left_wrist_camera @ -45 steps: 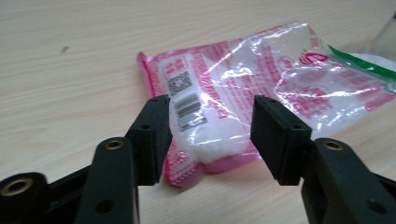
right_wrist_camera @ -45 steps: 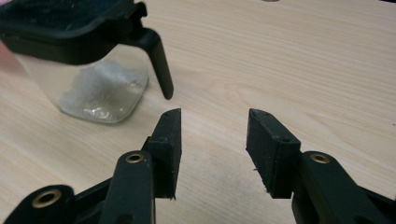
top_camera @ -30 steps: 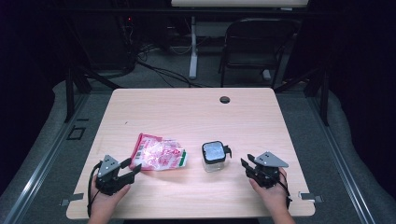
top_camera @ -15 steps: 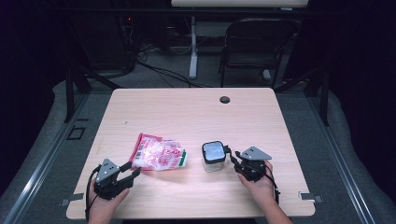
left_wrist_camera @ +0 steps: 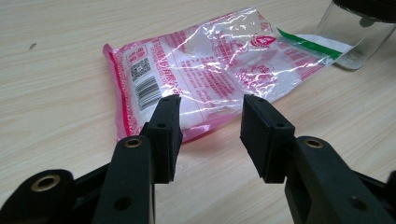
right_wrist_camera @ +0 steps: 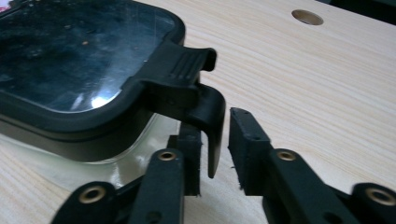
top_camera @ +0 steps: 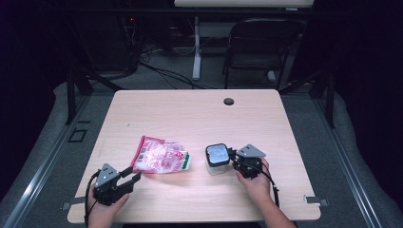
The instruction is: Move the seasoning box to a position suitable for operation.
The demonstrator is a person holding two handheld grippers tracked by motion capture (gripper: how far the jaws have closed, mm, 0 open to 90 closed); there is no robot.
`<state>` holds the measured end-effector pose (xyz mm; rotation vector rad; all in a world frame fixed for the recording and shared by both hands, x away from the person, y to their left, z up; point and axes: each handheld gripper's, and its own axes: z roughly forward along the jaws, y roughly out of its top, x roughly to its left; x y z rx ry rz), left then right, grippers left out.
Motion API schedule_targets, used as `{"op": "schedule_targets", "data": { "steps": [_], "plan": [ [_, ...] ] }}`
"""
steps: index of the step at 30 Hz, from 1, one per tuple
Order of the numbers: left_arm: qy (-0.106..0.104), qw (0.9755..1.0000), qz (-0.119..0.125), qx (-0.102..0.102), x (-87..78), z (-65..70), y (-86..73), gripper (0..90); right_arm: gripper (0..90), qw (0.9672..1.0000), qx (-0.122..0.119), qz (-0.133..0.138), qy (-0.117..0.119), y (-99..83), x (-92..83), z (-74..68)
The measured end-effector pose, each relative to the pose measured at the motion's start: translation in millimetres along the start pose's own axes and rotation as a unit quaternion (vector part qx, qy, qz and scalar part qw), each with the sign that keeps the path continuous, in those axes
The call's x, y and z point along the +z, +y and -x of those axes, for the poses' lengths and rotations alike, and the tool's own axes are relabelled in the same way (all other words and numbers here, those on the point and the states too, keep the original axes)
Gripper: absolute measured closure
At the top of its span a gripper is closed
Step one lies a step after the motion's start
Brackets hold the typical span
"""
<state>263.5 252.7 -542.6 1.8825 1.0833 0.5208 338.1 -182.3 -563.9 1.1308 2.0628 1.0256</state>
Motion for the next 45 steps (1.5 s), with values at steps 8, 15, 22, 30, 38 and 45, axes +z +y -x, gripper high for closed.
{"op": "schedule_targets", "data": {
  "steps": [8,15,22,30,38,45],
  "plan": [
    [-0.008,0.9999,0.006,0.010,0.2,4.4,2.2,59.5,82.0,1.0000,-0.007,-0.001,-0.002,-3.6,-3.6,-1.6],
    [-0.015,0.9997,0.005,0.019,1.5,8.7,3.9,59.8,82.3,0.9999,-0.008,-0.003,-0.007,-3.7,-4.5,-2.7],
    [-0.030,0.9992,0.010,0.024,1.8,20.0,7.7,60.8,82.7,0.9998,-0.014,-0.010,-0.012,-3.8,-8.2,-6.7],
    [-0.050,0.9976,0.006,0.048,17.2,38.7,15.4,61.2,82.2,0.9996,-0.014,-0.019,-0.012,-6.1,-16.5,-11.6],
    [-0.068,0.9953,0.001,0.070,32.8,60.9,29.2,61.0,82.2,0.9995,-0.017,-0.026,-0.008,-9.8,-26.4,-19.2],
    [-0.097,0.9907,-0.009,0.095,57.3,93.9,51.1,69.7,81.6,0.9993,-0.008,-0.035,-0.006,-12.9,-37.0,-32.1]
  ]
}}
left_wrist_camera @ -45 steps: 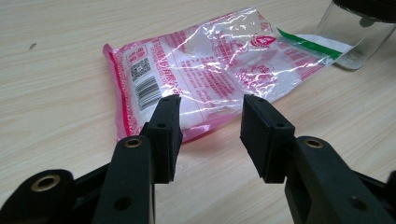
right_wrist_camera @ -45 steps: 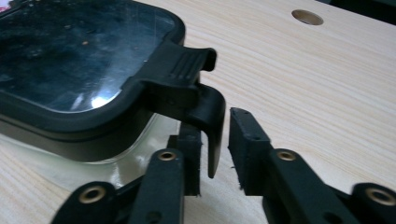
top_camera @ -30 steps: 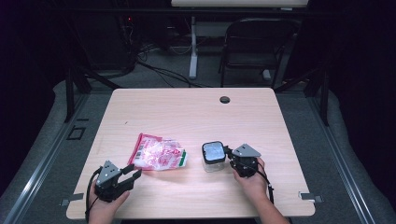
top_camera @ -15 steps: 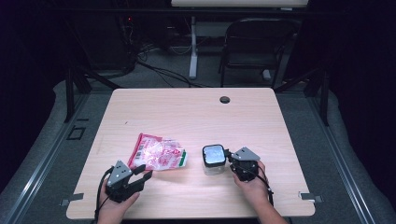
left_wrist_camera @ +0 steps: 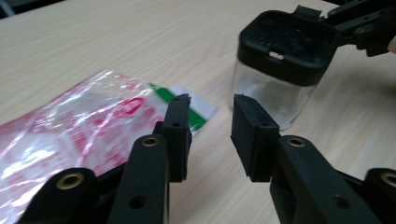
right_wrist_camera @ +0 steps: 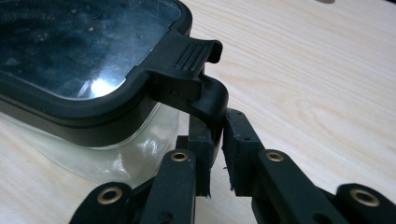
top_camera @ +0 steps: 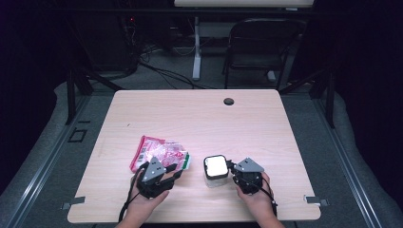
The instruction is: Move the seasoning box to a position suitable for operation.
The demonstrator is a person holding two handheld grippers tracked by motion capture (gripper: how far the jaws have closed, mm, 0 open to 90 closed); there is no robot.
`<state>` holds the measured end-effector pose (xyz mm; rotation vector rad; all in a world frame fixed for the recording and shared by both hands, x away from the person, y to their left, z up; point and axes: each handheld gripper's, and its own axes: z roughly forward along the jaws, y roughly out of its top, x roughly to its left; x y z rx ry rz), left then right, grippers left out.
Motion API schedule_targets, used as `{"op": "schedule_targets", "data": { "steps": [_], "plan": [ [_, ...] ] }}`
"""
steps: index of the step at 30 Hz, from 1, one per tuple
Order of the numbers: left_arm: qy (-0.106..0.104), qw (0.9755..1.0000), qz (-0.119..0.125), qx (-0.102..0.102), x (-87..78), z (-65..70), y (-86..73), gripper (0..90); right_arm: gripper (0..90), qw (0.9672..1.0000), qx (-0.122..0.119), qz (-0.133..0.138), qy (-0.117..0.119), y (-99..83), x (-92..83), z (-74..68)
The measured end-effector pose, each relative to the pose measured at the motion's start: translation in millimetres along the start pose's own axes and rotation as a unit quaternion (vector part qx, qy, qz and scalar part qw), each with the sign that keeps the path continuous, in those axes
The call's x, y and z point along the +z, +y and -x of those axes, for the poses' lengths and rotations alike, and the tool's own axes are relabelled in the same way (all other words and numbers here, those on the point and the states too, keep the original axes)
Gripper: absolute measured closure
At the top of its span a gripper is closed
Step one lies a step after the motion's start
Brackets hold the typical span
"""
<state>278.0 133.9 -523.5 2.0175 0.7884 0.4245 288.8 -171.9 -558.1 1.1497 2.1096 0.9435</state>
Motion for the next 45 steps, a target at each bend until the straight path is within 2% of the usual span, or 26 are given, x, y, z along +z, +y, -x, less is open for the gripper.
{"op": "schedule_targets", "data": {
  "steps": [2,3,4,5,8,9,10,14,17,18,19,21,22,23,26,29,34,35,40,41,45],
  "plan": [
    [-0.007,0.9999,-0.012,0.004,7.4,7.3,0.5,75.4,81.2,1.0000,0.007,0.000,0.001,-0.3,-1.3,-2.4],
    [-0.015,0.9996,-0.023,0.012,12.2,12.9,-1.8,76.7,80.9,0.9999,0.013,0.003,0.001,-0.8,-1.2,-3.5],
    [-0.015,0.9996,-0.023,0.012,12.2,12.9,-1.8,78.5,80.9,0.9999,0.013,0.003,0.001,-0.8,-1.2,-3.5],
    [-0.018,0.9992,-0.029,0.021,14.0,16.3,-4.0,81.0,80.4,0.9999,0.017,0.003,0.002,-0.9,-1.6,-3.9],
    [-0.030,0.9984,-0.038,0.030,17.1,20.0,-8.7,84.6,78.0,0.9996,0.026,-0.003,0.015,-0.6,-4.5,-4.2],
    [-0.036,0.9978,-0.045,0.033,20.1,20.9,-11.0,87.9,77.9,0.9992,0.028,0.002,0.028,-0.8,-4.7,-6.3],
    [-0.036,0.9978,-0.045,0.033,20.1,20.9,-11.0,89.0,77.9,0.9992,0.028,0.002,0.028,-0.8,-4.7,-6.3],
    [-0.041,0.9972,-0.054,0.031,29.3,23.1,-12.3,89.8,77.1,0.9993,0.019,0.001,0.031,0.5,-5.2,-13.8],
    [-0.036,0.9972,-0.056,0.034,31.9,24.5,-11.9,89.8,76.8,0.9991,0.010,0.008,0.040,1.2,-5.2,-18.5],
    [-0.035,0.9974,-0.055,0.031,32.7,24.4,-12.0,89.8,76.8,0.9992,0.004,0.015,0.037,1.0,-4.3,-20.4],
    [-0.037,0.9975,-0.055,0.027,33.5,23.8,-12.2,89.8,76.8,0.9991,-0.014,0.014,0.037,2.1,-3.2,-20.5],
    [-0.039,0.9975,-0.053,0.026,34.9,23.8,-12.4,89.8,76.8,0.9990,-0.012,0.016,0.040,2.2,-2.5,-20.0],
    [-0.050,0.9970,-0.052,0.027,35.8,24.7,-12.6,89.8,78.1,0.9987,-0.019,0.015,0.045,2.4,-2.1,-20.4],
    [-0.052,0.9968,-0.054,0.027,35.8,26.2,-12.6,89.7,78.3,0.9986,-0.024,0.014,0.045,2.2,-2.4,-21.3],
    [-0.050,0.9966,-0.057,0.033,34.4,28.3,-13.2,89.8,78.5,0.9985,-0.028,0.013,0.044,1.9,-3.4,-24.0],
    [-0.059,0.9965,-0.057,0.020,33.1,27.6,-14.2,89.8,78.3,0.9981,-0.026,0.016,0.053,1.1,-3.3,-23.2],
    [-0.068,0.9957,-0.060,0.020,30.3,30.2,-15.3,89.8,78.3,0.9979,-0.026,0.013,0.057,0.9,-4.3,-22.9],
    [-0.071,0.9953,-0.061,0.025,28.6,31.2,-15.8,89.5,78.1,0.9973,-0.025,0.009,0.068,0.5,-5.3,-21.4],
    [-0.069,0.9955,-0.058,0.030,27.2,31.3,-15.9,86.0,76.2,0.9964,-0.020,0.010,0.082,0.3,-5.1,-18.7],
    [-0.063,0.9959,-0.058,0.032,26.4,30.4,-15.8,85.9,74.9,0.9955,-0.017,0.012,0.092,0.7,-7.2,-16.4],
    [-0.059,0.9965,-0.053,0.025,23.1,26.0,-15.3,86.0,74.9,0.9949,-0.012,0.012,0.099,2.9,-17.4,-13.1]
  ]
}}
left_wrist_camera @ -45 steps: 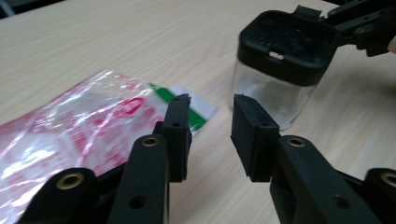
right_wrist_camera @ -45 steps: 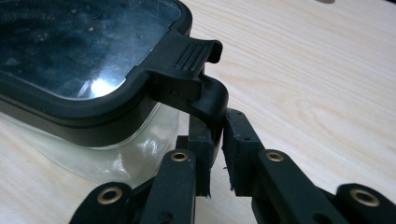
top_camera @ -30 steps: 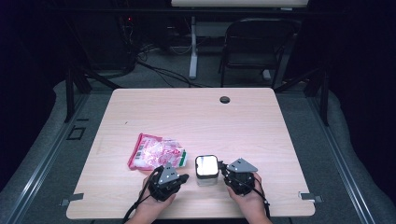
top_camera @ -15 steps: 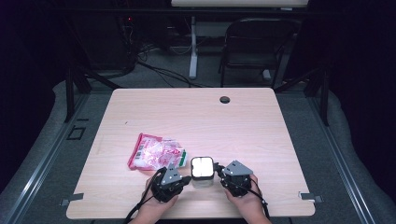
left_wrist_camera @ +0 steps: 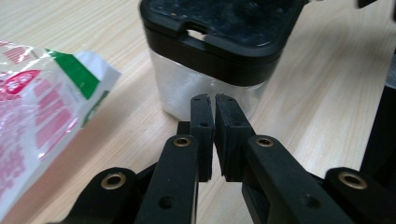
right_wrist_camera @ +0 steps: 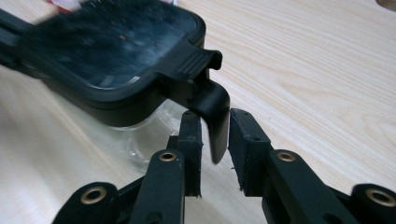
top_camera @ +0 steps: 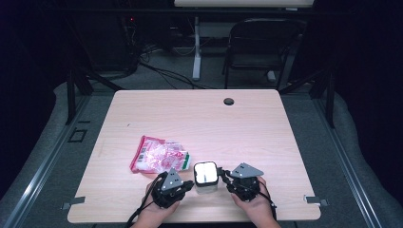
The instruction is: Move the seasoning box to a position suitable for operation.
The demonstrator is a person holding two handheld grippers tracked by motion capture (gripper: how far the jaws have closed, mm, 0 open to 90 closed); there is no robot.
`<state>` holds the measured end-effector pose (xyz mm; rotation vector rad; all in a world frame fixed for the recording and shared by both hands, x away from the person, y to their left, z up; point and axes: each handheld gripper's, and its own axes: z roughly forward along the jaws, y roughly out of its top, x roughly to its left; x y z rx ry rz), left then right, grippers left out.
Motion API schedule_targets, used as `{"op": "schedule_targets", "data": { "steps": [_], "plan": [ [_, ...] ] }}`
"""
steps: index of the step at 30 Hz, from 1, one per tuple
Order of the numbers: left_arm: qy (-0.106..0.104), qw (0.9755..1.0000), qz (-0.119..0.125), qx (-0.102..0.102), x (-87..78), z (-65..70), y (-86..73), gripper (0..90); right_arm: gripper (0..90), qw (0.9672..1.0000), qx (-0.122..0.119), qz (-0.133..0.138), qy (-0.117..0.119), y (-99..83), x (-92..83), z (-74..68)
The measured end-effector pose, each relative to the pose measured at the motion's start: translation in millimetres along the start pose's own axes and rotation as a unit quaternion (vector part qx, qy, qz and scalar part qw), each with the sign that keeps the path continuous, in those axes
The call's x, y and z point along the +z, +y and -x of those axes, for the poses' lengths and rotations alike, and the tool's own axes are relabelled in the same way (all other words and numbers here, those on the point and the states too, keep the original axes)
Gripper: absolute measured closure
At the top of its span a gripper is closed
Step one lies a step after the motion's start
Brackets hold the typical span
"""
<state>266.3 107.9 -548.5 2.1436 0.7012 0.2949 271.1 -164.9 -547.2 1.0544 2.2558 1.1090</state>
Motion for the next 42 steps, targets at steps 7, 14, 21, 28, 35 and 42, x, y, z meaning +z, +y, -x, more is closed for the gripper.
{"op": "schedule_targets", "data": {
  "steps": [7,14,21,28,35,42],
  "plan": [
    [0.006,0.9998,0.012,-0.016,-7.3,-6.6,0.9,87.4,74.2,0.9989,0.020,0.042,-0.002,10.2,-25.3,4.0],
    [0.007,0.9997,0.017,-0.016,-8.6,-7.5,3.1,88.0,66.2,0.9981,0.051,0.031,-0.017,34.1,-24.1,13.9],
    [0.011,0.9998,0.016,-0.010,-10.0,-7.7,1.3,86.5,71.8,0.9958,0.091,-0.001,0.012,58.8,-12.7,11.6],
    [0.020,0.9995,0.018,-0.014,-15.3,-9.4,-0.9,86.2,78.5,0.9950,0.099,0.014,0.006,49.5,-12.5,5.0],
    [0.014,0.9996,0.023,-0.012,-17.8,-9.7,-1.4,84.9,79.4,0.9954,0.096,0.003,0.004,47.8,-9.2,2.4],
    [0.000,0.9996,0.027,0.003,-17.0,-3.1,3.5,86.7,81.4,0.9947,0.102,-0.001,0.009,46.4,-8.1,4.0]
  ]
}}
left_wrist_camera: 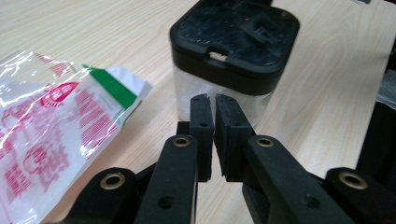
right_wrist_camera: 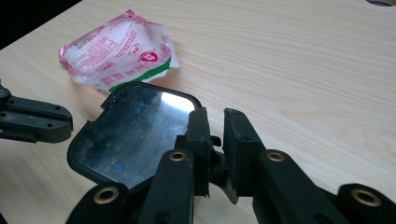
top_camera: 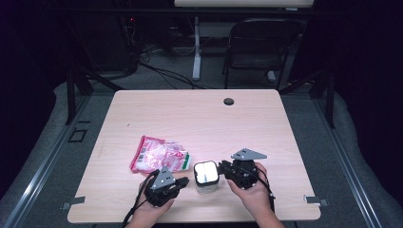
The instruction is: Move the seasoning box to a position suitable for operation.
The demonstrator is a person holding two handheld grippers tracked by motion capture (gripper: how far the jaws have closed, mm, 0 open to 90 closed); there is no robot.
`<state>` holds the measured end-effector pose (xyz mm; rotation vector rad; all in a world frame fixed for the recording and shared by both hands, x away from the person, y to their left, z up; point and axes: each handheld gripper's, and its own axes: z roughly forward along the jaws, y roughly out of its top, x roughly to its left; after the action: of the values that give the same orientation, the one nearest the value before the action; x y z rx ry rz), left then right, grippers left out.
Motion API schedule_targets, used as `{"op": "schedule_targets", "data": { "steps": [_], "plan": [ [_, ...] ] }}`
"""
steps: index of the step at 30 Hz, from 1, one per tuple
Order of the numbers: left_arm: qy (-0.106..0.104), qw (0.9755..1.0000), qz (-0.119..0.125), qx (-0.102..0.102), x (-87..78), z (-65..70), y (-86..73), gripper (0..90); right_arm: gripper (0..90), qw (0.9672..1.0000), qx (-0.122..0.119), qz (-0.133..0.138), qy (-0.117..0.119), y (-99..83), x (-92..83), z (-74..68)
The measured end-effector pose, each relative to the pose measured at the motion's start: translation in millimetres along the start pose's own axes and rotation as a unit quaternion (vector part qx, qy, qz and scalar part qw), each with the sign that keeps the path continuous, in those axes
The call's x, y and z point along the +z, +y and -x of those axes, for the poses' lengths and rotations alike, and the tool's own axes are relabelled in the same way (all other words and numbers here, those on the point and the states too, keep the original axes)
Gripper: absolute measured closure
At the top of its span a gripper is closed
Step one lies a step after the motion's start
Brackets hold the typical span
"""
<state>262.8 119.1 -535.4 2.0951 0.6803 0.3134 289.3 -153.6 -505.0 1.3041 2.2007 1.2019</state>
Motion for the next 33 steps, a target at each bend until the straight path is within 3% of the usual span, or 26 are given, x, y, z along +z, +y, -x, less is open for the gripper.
{"op": "schedule_targets", "data": {
  "steps": [8,25,33],
  "plan": [
    [-0.017,0.9999,-0.002,0.001,2.8,6.3,4.0,90.0,83.8,0.9997,0.017,0.005,0.016,-1.7,0.2,3.1],
    [-0.022,0.9996,-0.010,0.012,9.1,11.8,7.8,90.0,85.9,0.9995,0.019,0.007,0.024,-3.0,-0.5,3.4],
    [-0.023,0.9997,-0.007,0.006,9.3,12.5,7.5,90.0,85.9,0.9995,0.022,0.010,0.021,-3.7,-0.3,2.8]
  ]
}}
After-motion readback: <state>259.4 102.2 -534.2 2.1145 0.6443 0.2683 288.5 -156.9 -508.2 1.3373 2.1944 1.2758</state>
